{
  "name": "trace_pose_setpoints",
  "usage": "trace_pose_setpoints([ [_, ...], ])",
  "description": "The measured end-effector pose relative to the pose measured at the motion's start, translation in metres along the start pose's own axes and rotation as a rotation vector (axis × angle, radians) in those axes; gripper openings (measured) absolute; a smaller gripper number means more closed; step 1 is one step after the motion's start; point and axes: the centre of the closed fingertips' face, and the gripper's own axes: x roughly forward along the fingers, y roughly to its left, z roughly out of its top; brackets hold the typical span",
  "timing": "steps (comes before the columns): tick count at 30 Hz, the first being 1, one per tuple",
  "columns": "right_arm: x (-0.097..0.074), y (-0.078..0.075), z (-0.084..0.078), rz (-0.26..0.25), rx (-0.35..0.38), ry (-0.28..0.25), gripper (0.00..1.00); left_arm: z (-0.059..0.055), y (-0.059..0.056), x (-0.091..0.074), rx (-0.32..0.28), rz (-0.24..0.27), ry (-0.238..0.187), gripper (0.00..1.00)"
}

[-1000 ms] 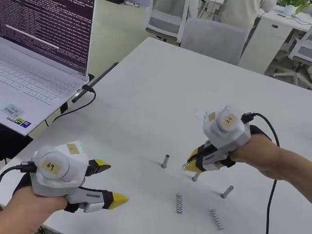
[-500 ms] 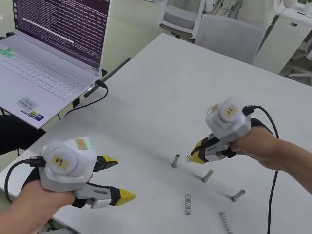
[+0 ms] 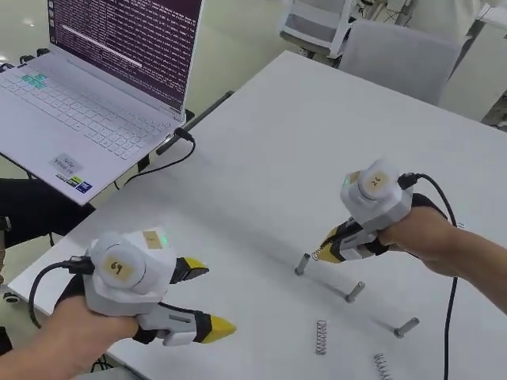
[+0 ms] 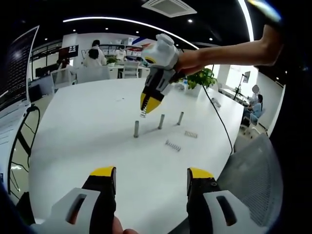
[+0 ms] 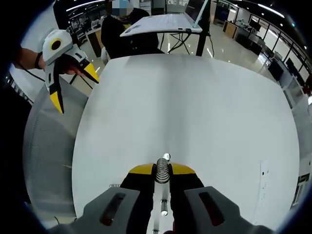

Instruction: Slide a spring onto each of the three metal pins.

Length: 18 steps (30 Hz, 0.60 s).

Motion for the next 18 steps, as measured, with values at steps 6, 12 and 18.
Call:
trace_pose_setpoints([
  [6, 0.008, -0.002, 0.000, 0.000, -0.019, 0.015, 0.09, -0.001, -0.001, 0.000, -0.004, -0.003, 0.005, 0.53],
  [12, 0.013, -0.002, 0.000, 0.006, -0.035, 0.027, 0.09, -0.002, 0.001, -0.002, -0.007, 0.002, 0.010, 0.53],
  [18, 0.016, -0.003, 0.001, 0.009, -0.042, 0.033, 0.09, -0.004, 0.002, -0.003, -0.011, 0.003, 0.013, 0.53],
])
